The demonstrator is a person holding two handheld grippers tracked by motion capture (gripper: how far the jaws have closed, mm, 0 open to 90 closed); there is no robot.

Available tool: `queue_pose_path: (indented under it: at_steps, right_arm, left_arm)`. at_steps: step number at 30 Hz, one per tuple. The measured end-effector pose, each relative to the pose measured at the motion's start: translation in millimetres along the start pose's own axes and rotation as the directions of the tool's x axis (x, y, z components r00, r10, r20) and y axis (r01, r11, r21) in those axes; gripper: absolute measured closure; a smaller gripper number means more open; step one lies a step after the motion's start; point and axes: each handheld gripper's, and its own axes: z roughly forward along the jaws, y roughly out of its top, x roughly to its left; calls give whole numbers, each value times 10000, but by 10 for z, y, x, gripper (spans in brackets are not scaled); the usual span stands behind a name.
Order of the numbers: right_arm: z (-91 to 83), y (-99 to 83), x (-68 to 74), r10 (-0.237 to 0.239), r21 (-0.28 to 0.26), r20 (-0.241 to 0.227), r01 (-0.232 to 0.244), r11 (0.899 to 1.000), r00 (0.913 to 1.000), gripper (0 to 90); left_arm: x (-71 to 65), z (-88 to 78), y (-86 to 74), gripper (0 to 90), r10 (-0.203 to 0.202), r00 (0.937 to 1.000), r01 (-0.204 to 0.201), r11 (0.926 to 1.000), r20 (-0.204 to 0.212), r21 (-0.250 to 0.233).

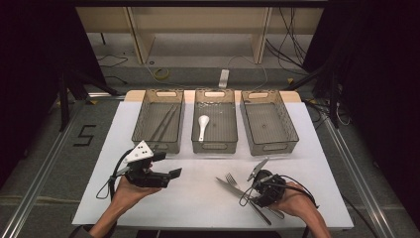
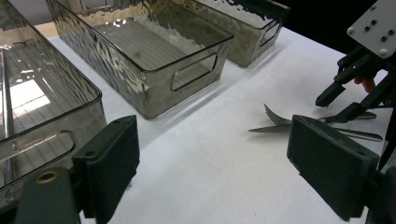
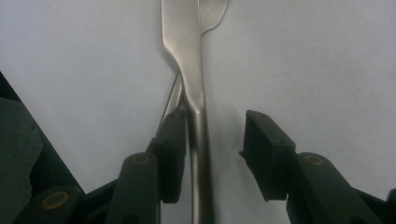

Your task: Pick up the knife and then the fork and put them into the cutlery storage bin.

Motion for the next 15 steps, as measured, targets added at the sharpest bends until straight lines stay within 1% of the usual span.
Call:
queue_pose_path:
  at_steps: [3,4,6,7,10,11,12,15]
  right_arm:
    - [-3,-5,11,-43,84,-11,44,10000,10000,629]
    - [-9,0,19,9,112,-14,-9,9999,10000,633]
    - [-5,13,21,-118,57,-76,118,9999,9999,644]
    - [2,25,36,-49,104,-85,49,9999,10000,651]
    - [44,39,59,-264,327,-116,268,9991,9996,680]
    - [57,38,62,-234,391,-78,237,9990,9997,692]
    - [67,36,56,-246,416,-32,247,9988,9997,699]
    - [66,29,50,-242,374,-108,246,9990,9996,723]
  left_arm:
    - [3,-10,-12,166,170,9997,-169,9998,-155,79]
    - [8,-16,-13,166,103,9998,-103,9999,-142,14]
    - [13,-31,-15,168,47,9999,-47,10000,-113,-21]
    - [14,-34,-15,168,62,9999,-62,10000,-121,-23]
    - [9,-30,-11,171,85,9999,-85,10000,-134,-20]
    - [6,-29,-11,172,102,9999,-102,9999,-138,-6]
    - [3,-26,-11,174,107,9999,-108,9999,-134,-11]
    - [-1,-24,-11,177,130,9998,-130,9999,-133,1]
